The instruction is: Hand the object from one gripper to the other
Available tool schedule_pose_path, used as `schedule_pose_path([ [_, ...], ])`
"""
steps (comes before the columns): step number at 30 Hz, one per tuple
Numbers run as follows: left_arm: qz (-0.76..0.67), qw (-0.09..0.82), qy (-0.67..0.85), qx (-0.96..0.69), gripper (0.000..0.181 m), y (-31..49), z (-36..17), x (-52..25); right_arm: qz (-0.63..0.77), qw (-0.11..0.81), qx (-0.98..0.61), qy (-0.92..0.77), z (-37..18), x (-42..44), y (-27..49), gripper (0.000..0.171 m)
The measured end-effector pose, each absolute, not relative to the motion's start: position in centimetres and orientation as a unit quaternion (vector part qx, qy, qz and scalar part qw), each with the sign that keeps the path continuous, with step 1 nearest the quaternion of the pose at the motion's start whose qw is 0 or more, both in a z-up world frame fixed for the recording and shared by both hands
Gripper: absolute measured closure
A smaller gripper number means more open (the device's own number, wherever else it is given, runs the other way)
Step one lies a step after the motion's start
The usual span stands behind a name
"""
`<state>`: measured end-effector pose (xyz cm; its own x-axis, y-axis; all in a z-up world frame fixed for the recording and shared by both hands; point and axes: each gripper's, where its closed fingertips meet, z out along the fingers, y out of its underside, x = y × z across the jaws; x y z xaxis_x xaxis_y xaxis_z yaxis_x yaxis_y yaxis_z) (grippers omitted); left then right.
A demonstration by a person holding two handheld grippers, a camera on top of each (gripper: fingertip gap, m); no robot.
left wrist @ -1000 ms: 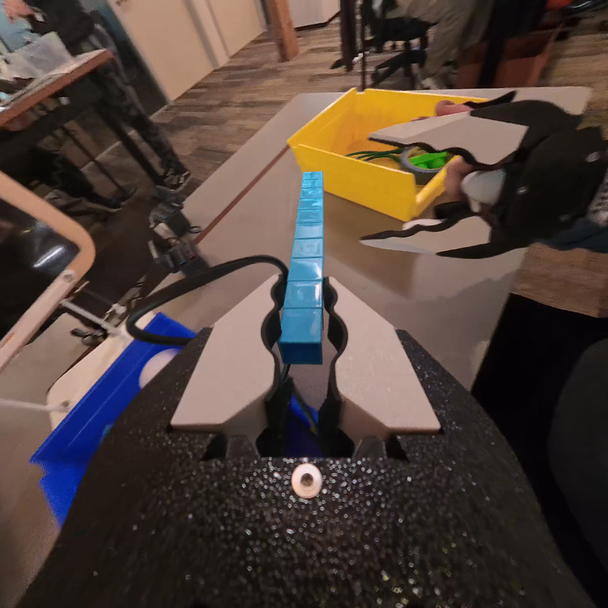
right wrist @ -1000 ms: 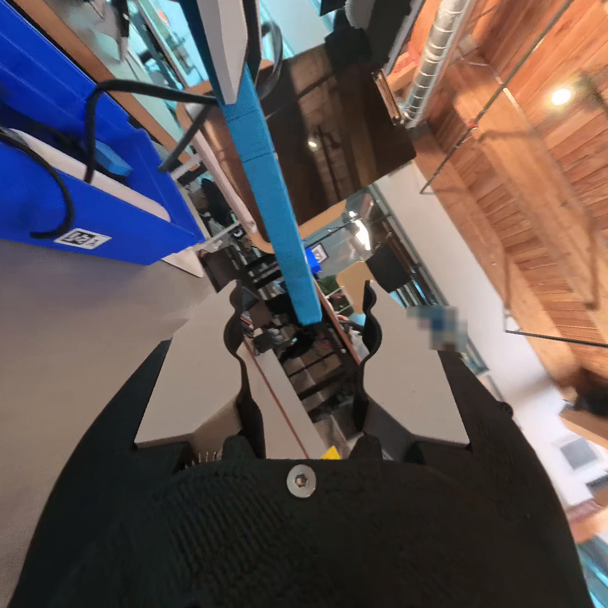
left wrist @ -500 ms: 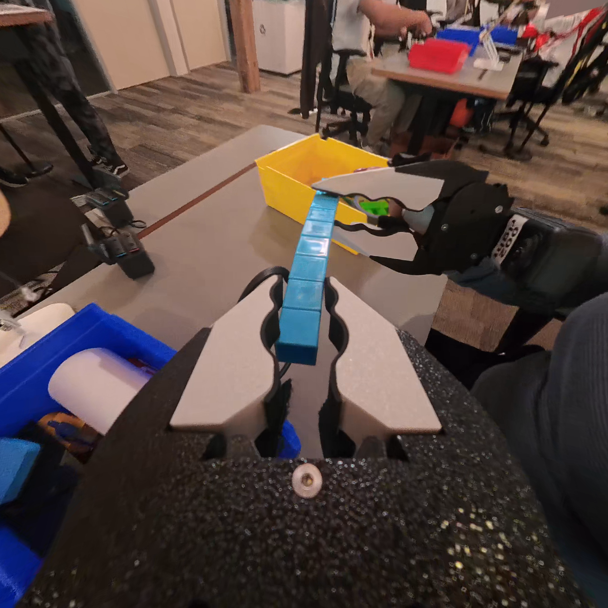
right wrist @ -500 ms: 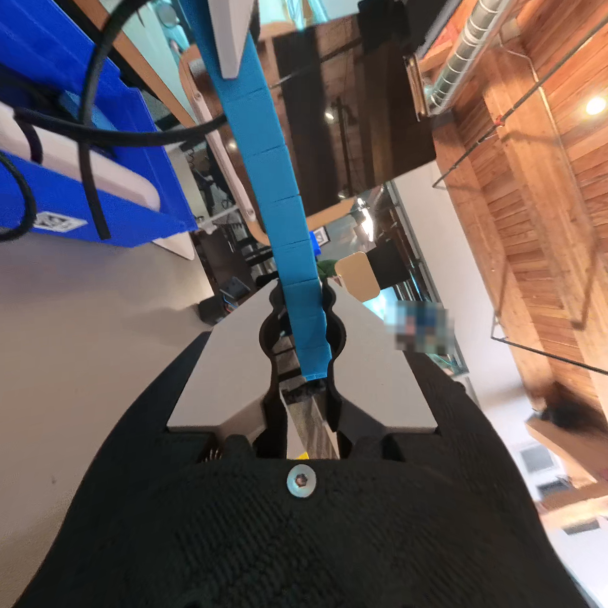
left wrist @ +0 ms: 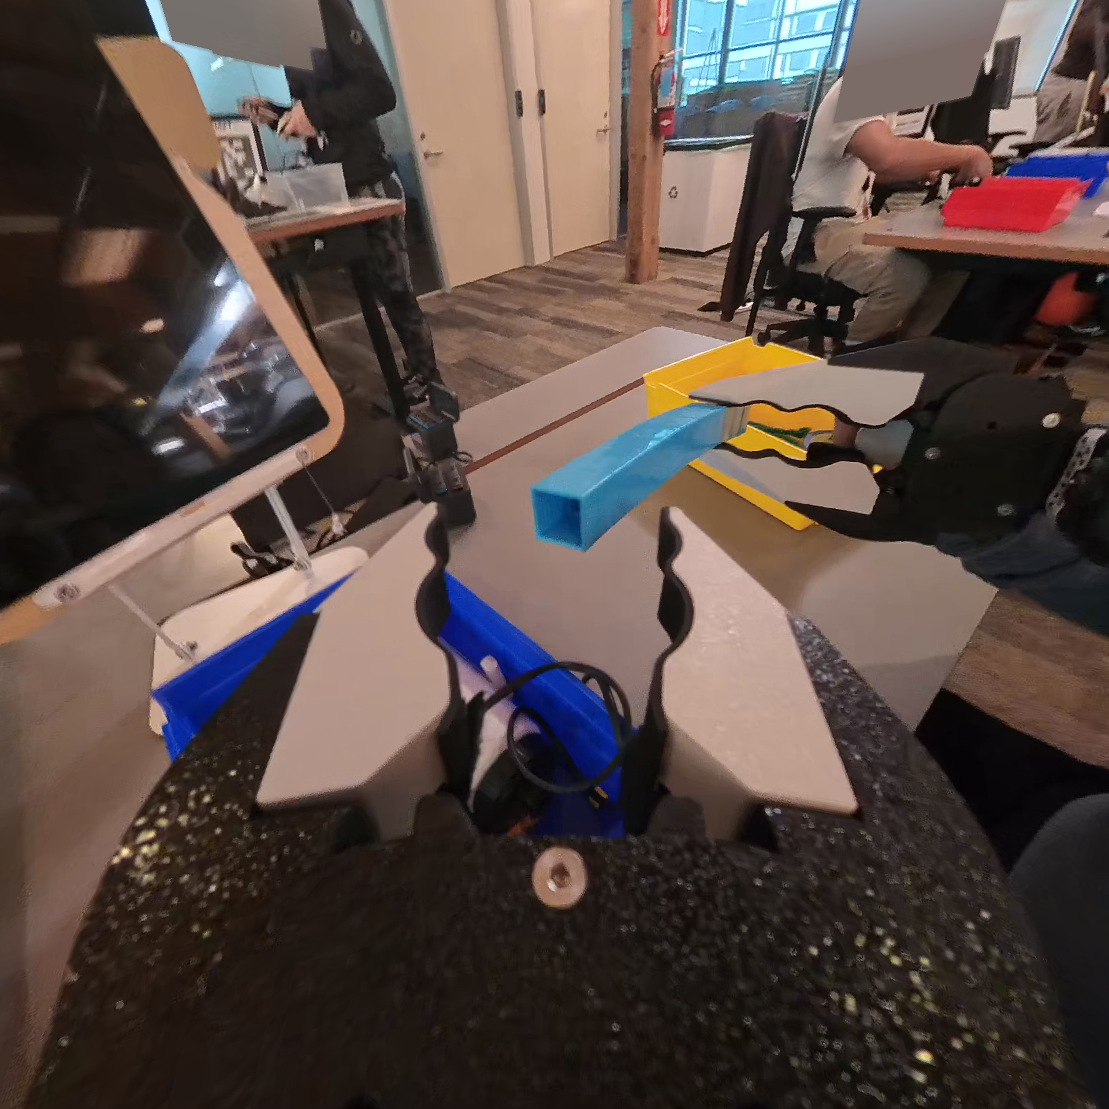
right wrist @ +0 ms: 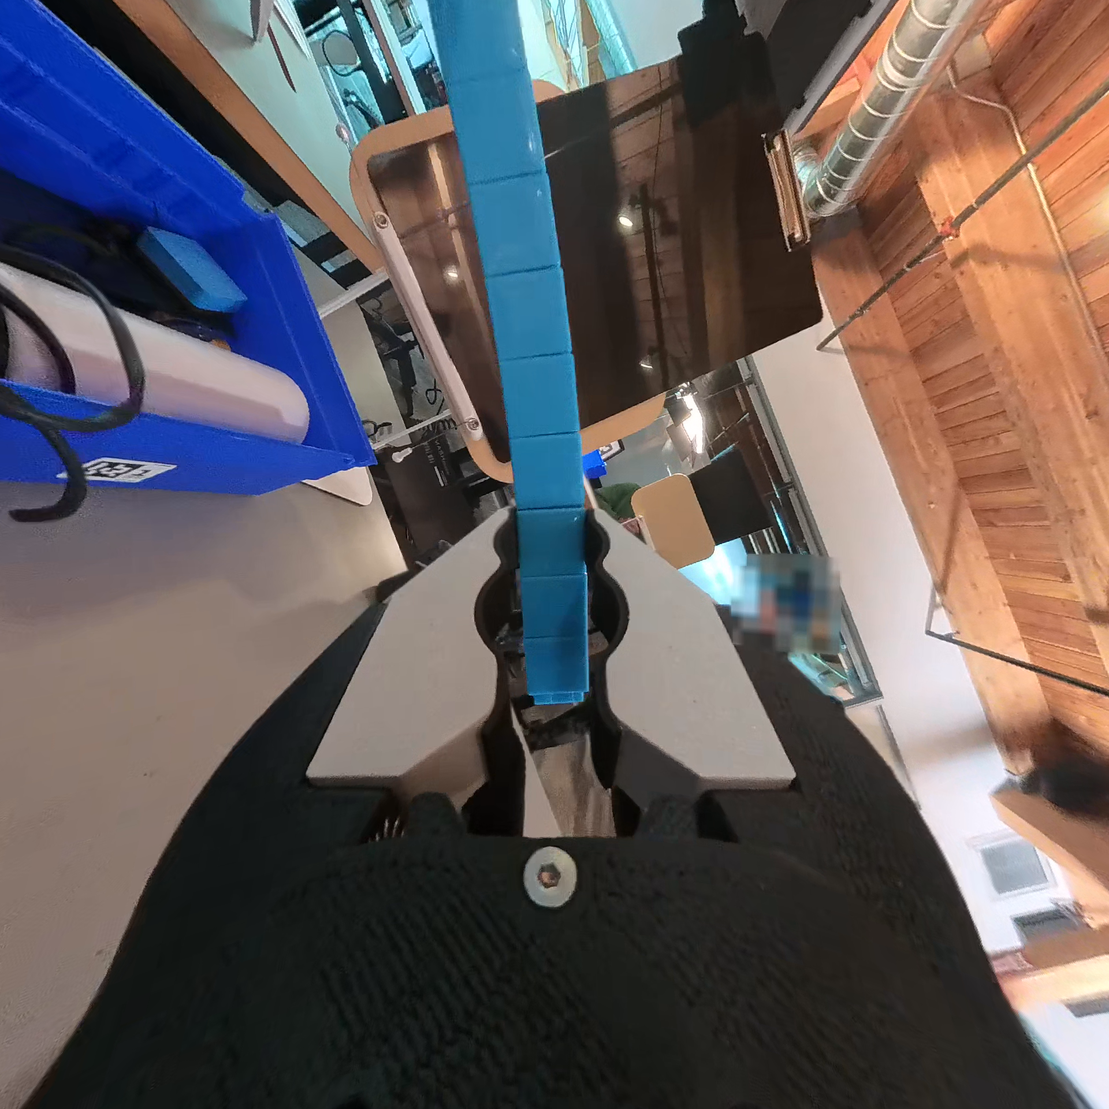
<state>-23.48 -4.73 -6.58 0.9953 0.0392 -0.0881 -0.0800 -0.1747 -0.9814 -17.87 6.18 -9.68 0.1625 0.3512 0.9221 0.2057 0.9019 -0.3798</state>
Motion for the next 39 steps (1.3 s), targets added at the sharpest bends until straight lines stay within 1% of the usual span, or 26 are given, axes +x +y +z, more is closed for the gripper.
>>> schedule_pose_path([
  [2, 0.082, 0.64, 0.049, -0.762, 0.102, -4.3, -6.3, -22.5, 0.038, 0.733, -0.211, -0.646, -9.6, -17.2, 6.6, 0.151],
  [6, 0.157, 0.612, 0.126, -0.765, 0.086, -3.1, -6.7, -20.4, 0.013, 0.725, -0.212, -0.655, -10.3, -14.8, 8.3, 0.152],
  [9, 0.176, 0.596, 0.214, -0.754, 0.086, -0.8, -7.6, -16.7, -0.011, 0.726, -0.207, -0.655, -10.8, -12.5, 9.5, 0.152],
  [12, 0.233, 0.547, 0.294, -0.748, 0.098, 1.7, -9.6, -14.1, -0.036, 0.726, -0.204, -0.656, -11.6, -10.7, 10.6, 0.152],
  [15, 0.295, 0.501, 0.338, -0.74, 0.113, 3.8, -11.5, -13.0, -0.056, 0.722, -0.191, -0.663, -12.3, -9.8, 11.5, 0.152],
  [17, 0.315, 0.48, 0.356, -0.738, 0.119, 4.8, -12.6, -12.6, -0.063, 0.722, -0.18, -0.665, -12.2, -9.4, 11.9, 0.152],
  [20, 0.345, 0.467, 0.36, -0.73, 0.135, 6.0, -13.4, -12.8, -0.039, 0.716, -0.187, -0.671, -12.0, -9.1, 12.2, 0.151],
  [23, 0.371, 0.488, 0.341, -0.713, 0.155, 6.7, -12.7, -13.4, -0.023, 0.706, -0.208, -0.676, -12.4, -9.1, 12.6, 0.151],
  [31, 0.305, 0.544, 0.269, -0.735, 0.156, 8.1, -12.6, -13.4, 0.085, 0.669, -0.331, -0.66, -12.5, -9.1, 14.0, 0.149],
  [37, 0.263, 0.564, 0.225, -0.75, 0.159, 8.5, -12.7, -13.5, 0.129, 0.645, -0.376, -0.653, -12.9, -9.0, 14.3, 0.148],
  [39, 0.242, 0.583, 0.194, -0.751, 0.161, 8.5, -12.2, -13.7, 0.168, 0.636, -0.382, -0.649, -12.8, -9.1, 13.7, 0.152],
])
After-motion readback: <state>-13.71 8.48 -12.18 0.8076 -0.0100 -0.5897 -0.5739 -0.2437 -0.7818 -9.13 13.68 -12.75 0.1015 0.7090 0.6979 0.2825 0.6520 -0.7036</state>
